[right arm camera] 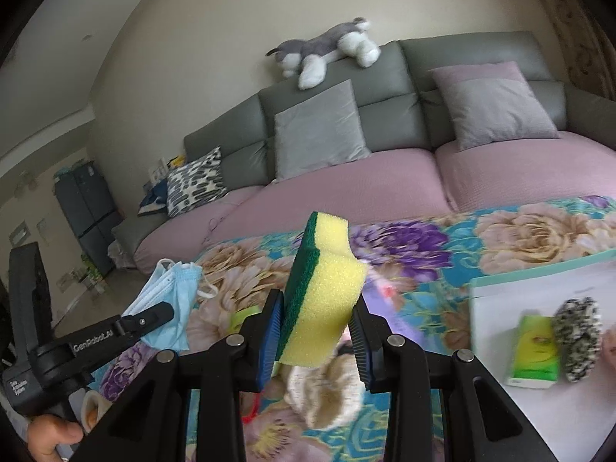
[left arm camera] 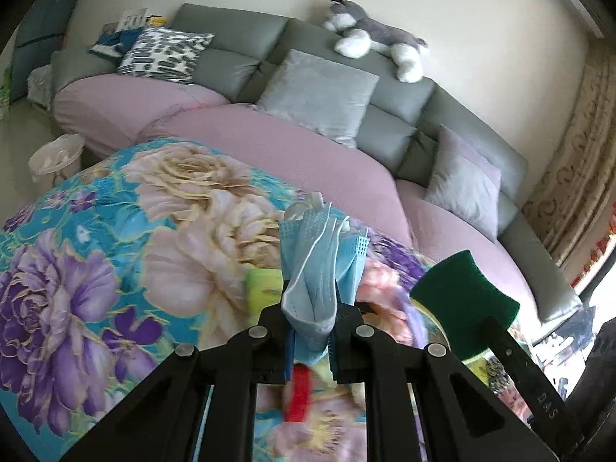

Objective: Organize soft objects
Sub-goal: 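Lift the masks and sponge and carry both over the white tray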

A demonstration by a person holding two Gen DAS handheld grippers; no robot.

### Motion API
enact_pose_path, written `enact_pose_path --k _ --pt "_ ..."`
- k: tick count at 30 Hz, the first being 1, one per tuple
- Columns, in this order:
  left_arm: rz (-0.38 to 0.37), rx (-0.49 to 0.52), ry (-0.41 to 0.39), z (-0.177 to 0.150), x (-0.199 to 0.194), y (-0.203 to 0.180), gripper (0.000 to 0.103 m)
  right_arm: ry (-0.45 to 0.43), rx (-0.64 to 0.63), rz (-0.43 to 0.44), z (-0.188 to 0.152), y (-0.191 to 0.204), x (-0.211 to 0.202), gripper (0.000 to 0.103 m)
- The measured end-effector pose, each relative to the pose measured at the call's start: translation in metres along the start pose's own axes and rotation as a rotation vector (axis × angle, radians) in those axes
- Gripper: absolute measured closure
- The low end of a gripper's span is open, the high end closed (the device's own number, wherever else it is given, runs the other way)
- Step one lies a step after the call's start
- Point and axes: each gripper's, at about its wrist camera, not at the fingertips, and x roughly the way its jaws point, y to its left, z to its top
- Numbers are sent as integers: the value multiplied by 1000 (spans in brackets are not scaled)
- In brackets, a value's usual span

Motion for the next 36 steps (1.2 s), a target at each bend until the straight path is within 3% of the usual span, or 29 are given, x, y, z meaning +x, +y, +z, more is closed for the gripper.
enact_pose_path --k 7,17,28,36 --pt "-93 112 22 -14 11 -61 89 -56 78 -100 9 -49 -33 67" --pt "-210 289 108 -54 29 -147 89 -113 158 -318 13 -130 -90 67" --pt "-250 404 211 -101 50 -201 89 -157 253 -491 10 -196 -131 67" --pt "-255 448 263 -122 60 -219 89 -153 287 -521 7 -215 -135 67"
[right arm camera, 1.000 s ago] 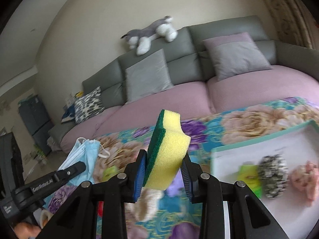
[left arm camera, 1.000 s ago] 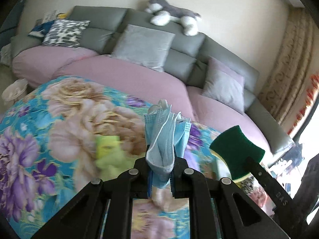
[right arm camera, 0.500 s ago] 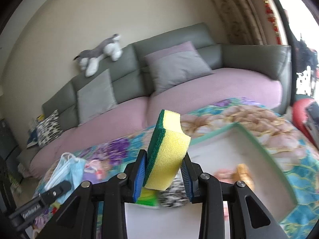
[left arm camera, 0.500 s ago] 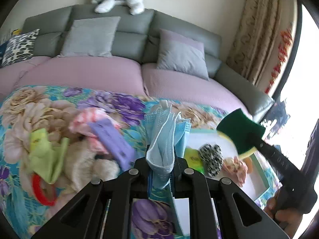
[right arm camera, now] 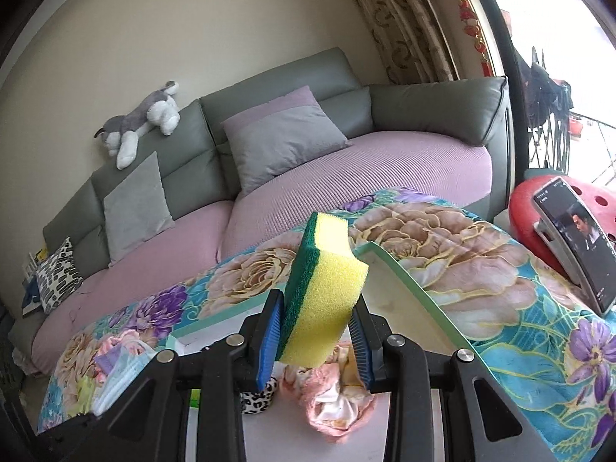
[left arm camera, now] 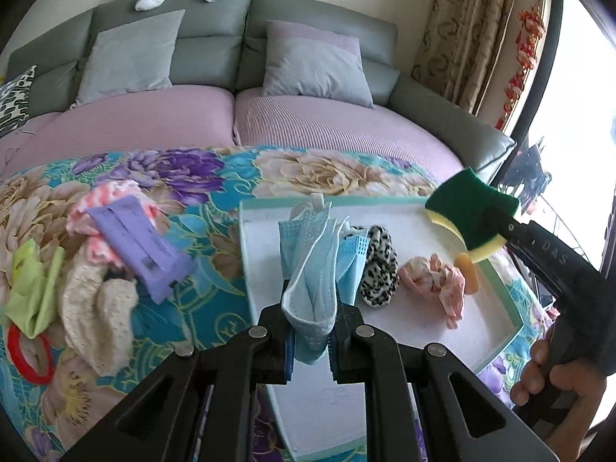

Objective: Organize soft objects
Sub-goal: 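Lift the masks and sponge and carry both over the white tray, then open both grippers to drop the masks and sponge into the tray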

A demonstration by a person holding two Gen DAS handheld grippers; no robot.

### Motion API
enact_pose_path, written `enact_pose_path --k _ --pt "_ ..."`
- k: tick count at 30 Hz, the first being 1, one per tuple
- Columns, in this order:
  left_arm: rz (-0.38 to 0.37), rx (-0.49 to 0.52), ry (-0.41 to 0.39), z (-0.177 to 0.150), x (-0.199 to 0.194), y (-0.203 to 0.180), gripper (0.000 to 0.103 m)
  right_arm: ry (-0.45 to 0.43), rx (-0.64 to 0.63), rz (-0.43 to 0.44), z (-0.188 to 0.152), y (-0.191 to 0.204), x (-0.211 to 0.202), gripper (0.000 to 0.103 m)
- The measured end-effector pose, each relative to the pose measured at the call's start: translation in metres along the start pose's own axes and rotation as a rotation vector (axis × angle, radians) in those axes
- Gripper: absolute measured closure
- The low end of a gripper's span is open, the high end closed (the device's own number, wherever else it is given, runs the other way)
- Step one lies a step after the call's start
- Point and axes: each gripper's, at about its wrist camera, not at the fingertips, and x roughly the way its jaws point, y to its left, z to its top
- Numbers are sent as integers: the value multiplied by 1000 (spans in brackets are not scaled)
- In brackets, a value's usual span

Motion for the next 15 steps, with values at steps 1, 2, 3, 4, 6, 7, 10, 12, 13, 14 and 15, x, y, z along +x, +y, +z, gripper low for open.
enact_pose_path --k 1,2,3,4,6,7,10,12,13,14,15 --pt "2 2 7 -1 2 -1 89 3 0 -1 0 0 1 67" --pt "4 5 15 -3 5 -2 89 5 -2 -3 -1 1 2 67" --pt "6 7 21 -3 6 -2 89 8 -4 -5 -2 1 4 67" --pt "7 8 29 -5 8 -3 89 11 -5 -6 -3 1 5 67" --pt "9 11 42 -7 12 -4 89 19 -7 -2 -4 2 8 67" --pt "12 13 48 -9 13 -5 89 23 -8 -1 -5 2 9 67" --pt "19 14 66 -12 19 -5 89 35 -22 -8 -7 5 14 67" --pt "23 16 76 -14 22 -5 89 44 -27 -15 -9 5 17 67" --pt "25 17 80 -16 24 -5 89 51 -28 -17 -10 6 20 67" --pt "27 17 87 -17 26 -5 89 56 -27 -16 -11 5 21 67" --pt "28 17 91 -17 28 -5 89 63 -27 -15 -12 5 23 67"
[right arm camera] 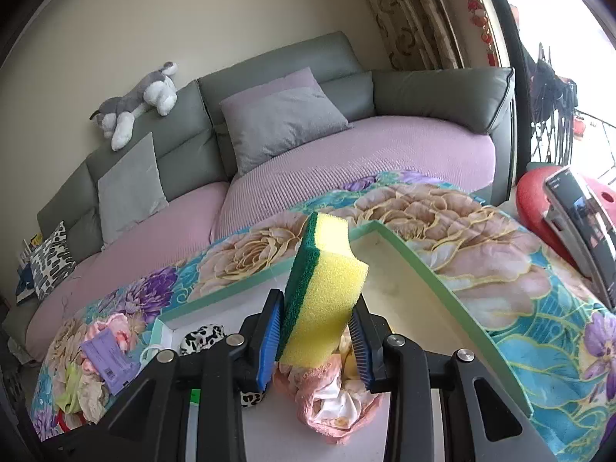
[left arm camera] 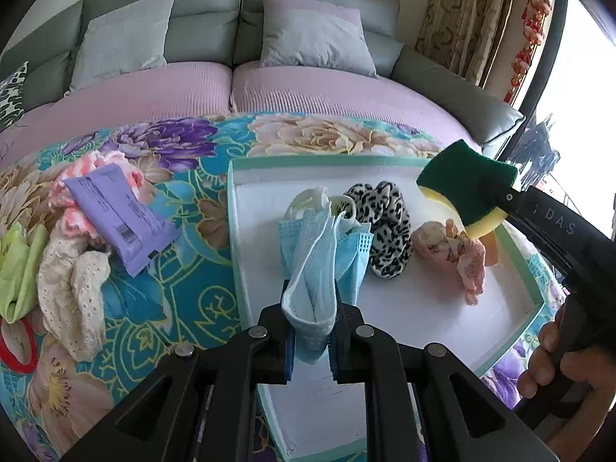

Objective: Organize soft objects
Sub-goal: 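Open both grippers to drop the masks and sponge into the tray, then move both grippers back over the pile of soft items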

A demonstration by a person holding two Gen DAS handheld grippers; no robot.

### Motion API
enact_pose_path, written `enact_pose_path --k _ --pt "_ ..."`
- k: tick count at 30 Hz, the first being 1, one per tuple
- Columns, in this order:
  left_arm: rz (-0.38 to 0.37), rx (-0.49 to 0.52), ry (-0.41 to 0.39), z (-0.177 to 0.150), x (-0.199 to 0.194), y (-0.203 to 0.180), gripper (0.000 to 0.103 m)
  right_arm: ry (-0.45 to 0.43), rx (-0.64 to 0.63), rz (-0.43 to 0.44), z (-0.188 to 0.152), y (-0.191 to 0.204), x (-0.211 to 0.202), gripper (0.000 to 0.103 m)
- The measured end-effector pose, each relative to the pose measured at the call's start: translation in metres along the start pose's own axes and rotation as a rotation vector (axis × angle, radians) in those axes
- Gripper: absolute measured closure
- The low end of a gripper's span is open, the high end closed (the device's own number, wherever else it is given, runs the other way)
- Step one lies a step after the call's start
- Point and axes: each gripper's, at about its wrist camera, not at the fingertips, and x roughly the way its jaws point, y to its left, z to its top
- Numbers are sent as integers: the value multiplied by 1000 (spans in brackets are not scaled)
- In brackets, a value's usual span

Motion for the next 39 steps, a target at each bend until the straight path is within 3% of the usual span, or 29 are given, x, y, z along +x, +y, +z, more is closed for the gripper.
enact_pose_path --k 16,18,20,24,26,31,35,39 --pt "27 -7 51 -5 12 4 89 41 10 -32 -2 -3 7 66" --pt "26 -7 54 -5 12 4 88 45 10 -38 -2 -3 7 58" --pt "27 -7 56 -5 12 4 81 50 6 -52 -2 -3 8 49" --pt "11 -7 57 -4 11 3 74 44 -4 -73 -1 -2 6 48" --pt "16 3 52 -3 10 1 65 41 -5 -76 -1 -2 4 47" --pt "12 3 42 0 4 1 62 41 -4 -88 1 -3 3 41" --pt "9 4 14 3 -7 4 48 34 -5 -97 3 -3 0 34" --pt "9 7 -16 7 -19 5 48 23 -7 -98 5 -2 -3 32"
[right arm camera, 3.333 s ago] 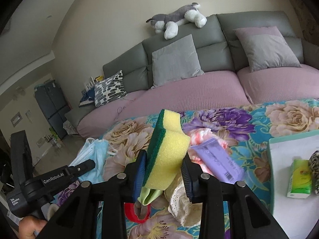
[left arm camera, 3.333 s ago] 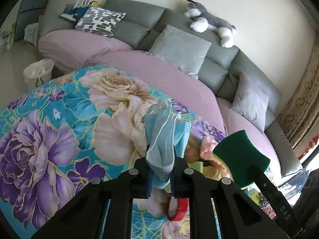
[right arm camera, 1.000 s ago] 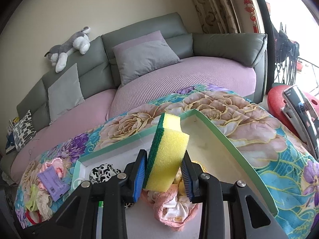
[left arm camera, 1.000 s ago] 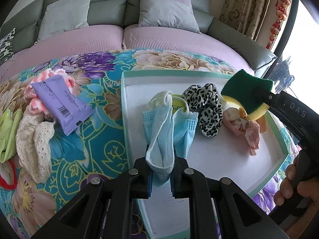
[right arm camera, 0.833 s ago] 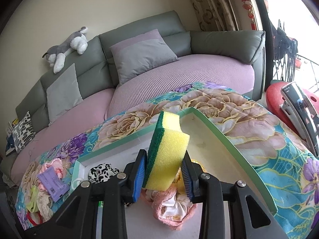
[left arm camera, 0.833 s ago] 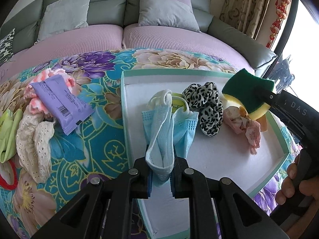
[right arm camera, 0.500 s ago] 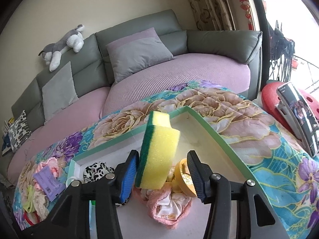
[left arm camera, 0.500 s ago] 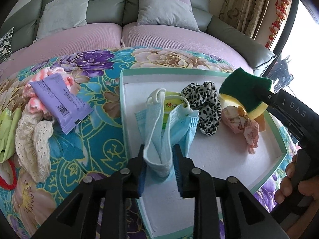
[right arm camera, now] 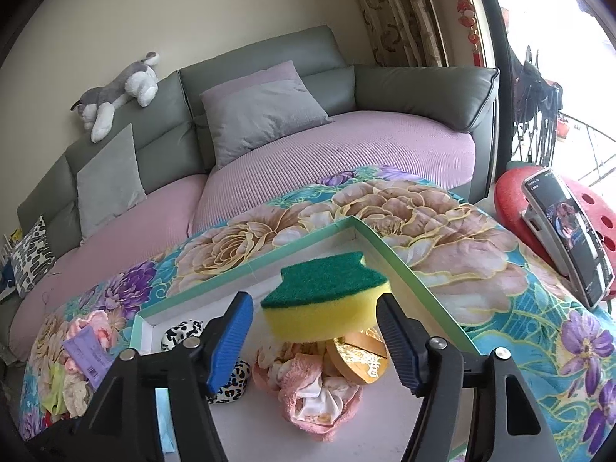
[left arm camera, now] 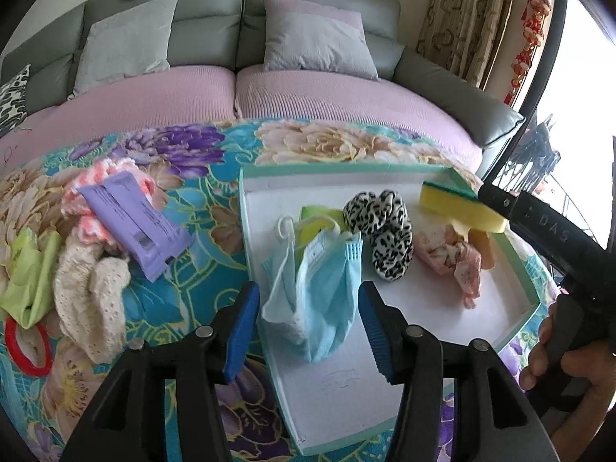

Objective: Organize soft objects
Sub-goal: 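Move both grippers back over the pile of soft items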

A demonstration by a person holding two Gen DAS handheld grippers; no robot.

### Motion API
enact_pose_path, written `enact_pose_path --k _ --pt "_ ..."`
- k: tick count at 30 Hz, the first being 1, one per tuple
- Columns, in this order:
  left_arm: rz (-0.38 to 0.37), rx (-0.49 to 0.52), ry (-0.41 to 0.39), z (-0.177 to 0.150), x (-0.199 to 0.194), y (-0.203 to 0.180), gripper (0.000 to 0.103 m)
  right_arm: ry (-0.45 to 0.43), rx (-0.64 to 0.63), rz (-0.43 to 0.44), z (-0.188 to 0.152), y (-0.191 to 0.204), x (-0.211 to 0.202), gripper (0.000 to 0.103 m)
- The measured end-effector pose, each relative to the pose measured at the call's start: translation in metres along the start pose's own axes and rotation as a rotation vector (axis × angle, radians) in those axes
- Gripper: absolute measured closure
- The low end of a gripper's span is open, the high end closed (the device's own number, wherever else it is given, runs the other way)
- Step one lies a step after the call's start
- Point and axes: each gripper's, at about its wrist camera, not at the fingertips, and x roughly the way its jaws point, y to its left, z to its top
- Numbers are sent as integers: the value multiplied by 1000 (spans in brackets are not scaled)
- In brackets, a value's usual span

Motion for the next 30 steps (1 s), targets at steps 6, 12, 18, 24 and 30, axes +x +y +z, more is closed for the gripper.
enact_pose_path --k 6,12,18,24,30 --pt "-13 -13 -40 7 -17 6 48 -12 -13 9 2 4 -7 32" --pt "3 -66 -101 13 -35 24 35 -31 -37 17 6 11 -17 32" --pt "65 -126 -113 14 -37 46 35 -22 -57 19 7 17 -20 32" --pt "169 -214 -107 11 -36 82 35 14 -70 82 2 35 -17 32" --pt "290 -303 -123 5 -43 117 12 12 -163 136 -7 74 -23 31"
